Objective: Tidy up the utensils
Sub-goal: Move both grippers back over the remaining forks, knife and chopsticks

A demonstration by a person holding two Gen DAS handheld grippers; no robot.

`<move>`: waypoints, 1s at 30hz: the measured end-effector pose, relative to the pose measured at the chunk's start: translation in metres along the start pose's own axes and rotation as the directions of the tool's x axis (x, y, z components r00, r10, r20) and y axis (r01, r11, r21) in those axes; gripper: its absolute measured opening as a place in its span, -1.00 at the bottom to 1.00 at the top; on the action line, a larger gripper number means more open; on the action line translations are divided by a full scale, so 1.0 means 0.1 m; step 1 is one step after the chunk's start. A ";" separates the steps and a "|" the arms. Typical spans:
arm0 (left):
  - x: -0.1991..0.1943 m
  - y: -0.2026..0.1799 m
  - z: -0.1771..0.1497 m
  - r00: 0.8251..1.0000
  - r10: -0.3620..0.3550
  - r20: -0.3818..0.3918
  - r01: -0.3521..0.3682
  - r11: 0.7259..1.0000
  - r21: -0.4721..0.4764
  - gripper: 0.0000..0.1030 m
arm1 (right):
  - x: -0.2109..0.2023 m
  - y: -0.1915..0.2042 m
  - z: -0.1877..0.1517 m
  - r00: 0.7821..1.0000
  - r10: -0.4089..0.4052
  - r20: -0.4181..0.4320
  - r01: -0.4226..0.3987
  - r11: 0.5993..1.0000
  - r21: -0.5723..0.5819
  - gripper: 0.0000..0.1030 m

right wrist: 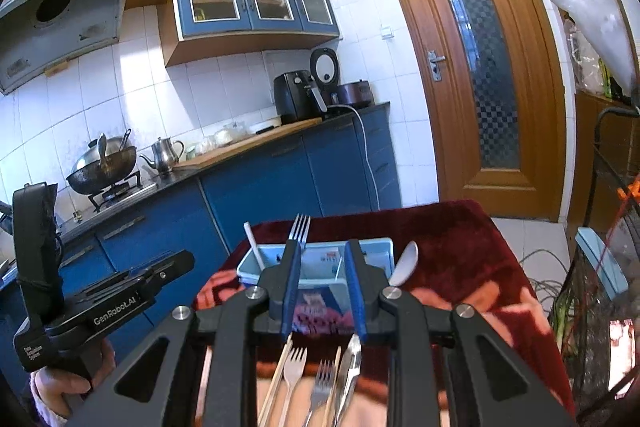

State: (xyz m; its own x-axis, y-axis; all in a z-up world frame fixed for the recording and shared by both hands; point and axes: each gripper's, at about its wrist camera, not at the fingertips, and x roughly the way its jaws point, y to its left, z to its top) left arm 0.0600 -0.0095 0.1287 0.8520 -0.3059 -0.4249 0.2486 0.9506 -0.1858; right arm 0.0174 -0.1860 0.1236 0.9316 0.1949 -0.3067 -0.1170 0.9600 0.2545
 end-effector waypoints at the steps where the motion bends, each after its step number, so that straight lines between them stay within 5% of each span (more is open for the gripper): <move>1: -0.01 0.01 -0.03 1.000 0.000 -0.009 0.000 1.000 -0.003 -0.49 | -0.02 0.00 -0.03 1.000 0.000 -0.008 0.000 1.000 0.002 -0.50; 15: 0.03 0.00 -0.52 0.984 0.025 -0.175 -0.026 1.000 -0.008 -0.49 | -0.17 -0.13 -0.49 0.989 -0.017 -0.144 0.022 0.999 0.032 -0.48; 30: 0.51 0.05 -0.97 0.923 0.043 -0.383 -0.049 0.999 -0.006 -0.48 | -0.08 -0.36 -0.84 0.972 -0.046 -0.231 0.066 0.995 0.078 -0.44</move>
State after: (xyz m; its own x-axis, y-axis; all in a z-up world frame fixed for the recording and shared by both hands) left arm 0.0605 -0.0254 0.0200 0.6206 -0.2617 -0.7392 0.2036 0.9641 -0.1703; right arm -0.0144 -0.2054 0.0400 0.8314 0.1914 -0.5216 -0.0282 0.9522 0.3043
